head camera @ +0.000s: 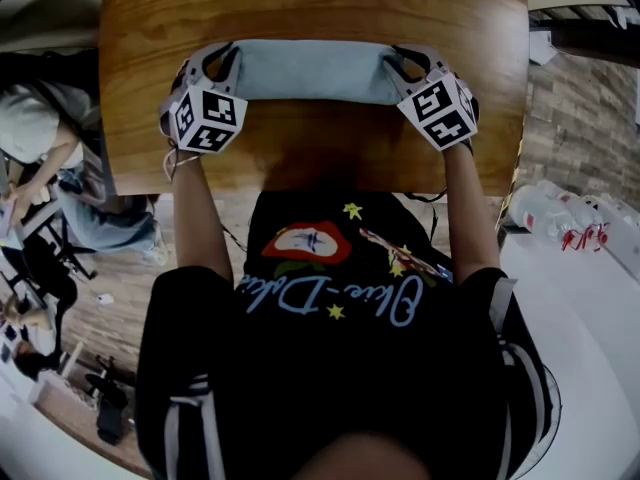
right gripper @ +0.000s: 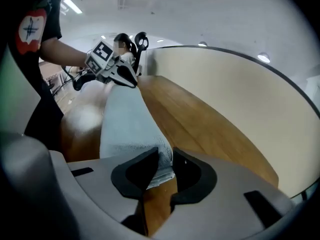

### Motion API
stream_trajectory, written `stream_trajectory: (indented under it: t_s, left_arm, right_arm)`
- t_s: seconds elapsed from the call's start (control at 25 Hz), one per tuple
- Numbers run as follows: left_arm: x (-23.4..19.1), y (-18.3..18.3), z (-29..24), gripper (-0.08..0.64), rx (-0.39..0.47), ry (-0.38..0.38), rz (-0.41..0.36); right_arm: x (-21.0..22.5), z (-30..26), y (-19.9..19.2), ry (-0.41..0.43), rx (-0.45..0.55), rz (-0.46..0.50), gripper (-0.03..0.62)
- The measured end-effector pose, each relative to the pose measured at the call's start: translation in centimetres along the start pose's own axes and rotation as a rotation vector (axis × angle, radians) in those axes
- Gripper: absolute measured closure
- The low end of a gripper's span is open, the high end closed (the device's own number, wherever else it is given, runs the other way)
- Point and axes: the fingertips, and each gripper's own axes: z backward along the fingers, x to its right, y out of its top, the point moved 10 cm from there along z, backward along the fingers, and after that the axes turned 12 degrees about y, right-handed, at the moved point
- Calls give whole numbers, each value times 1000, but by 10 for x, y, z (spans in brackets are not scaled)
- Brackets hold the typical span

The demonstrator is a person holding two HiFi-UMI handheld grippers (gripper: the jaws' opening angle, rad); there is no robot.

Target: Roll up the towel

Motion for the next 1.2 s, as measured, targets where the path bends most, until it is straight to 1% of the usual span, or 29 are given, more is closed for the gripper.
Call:
stream_trajectory:
  t_s: [0.16, 0.24, 0.28, 0.36, 0.44, 0.48, 0.52, 0.6, 0.64, 0.68, 0.76, 0.88, 0.96, 1.04, 1.2]
  left_arm:
    - [-1, -6, 1, 522, 13, 31, 110]
    - [-4, -5, 6, 512, 29, 54, 168]
    - [-8, -4, 10, 491, 47, 69, 214]
    - [-21, -2, 19, 479, 100, 119, 336]
    - [-38, 1, 35, 480, 172, 186, 449]
    - [-45, 4, 44, 480, 209, 215, 488]
    - [-50, 7, 54, 481, 245, 235, 510]
    - [-53, 16, 73, 489, 305, 251, 510]
    - [-51, 21, 82, 513, 328, 256, 495]
    - [-48, 26, 91, 539, 346, 263, 475]
    - [-40, 36, 106, 549, 373, 268, 443]
    - [-25, 50, 125, 554, 416, 227, 447]
    - [-15, 59, 133, 555, 440, 192, 454]
    - [-6, 65, 137, 554, 453, 168, 447]
    - [1, 71, 140, 554, 450, 151, 431]
  right_arm:
    - [1, -2, -1, -21, 18, -10, 515]
    - [2, 5, -2, -37, 57, -29, 506]
    - [3, 11, -2, -53, 89, -45, 503]
    - [7, 27, 1, -96, 182, -98, 503]
    - [11, 45, 4, -143, 307, -171, 503]
    - [11, 55, 7, -164, 374, -206, 503]
    - [10, 63, 10, -179, 439, -234, 503]
    - [6, 78, 17, -195, 551, -268, 505]
    - [3, 85, 20, -199, 594, -277, 516]
    - [-1, 91, 23, -202, 629, -283, 531]
    - [-8, 102, 28, -201, 690, -291, 559]
    - [-20, 111, 33, -173, 763, -294, 577]
    - [-29, 113, 39, -146, 779, -276, 580]
    - [-37, 113, 46, -128, 770, -247, 583]
    - [-45, 114, 56, -104, 767, -211, 583]
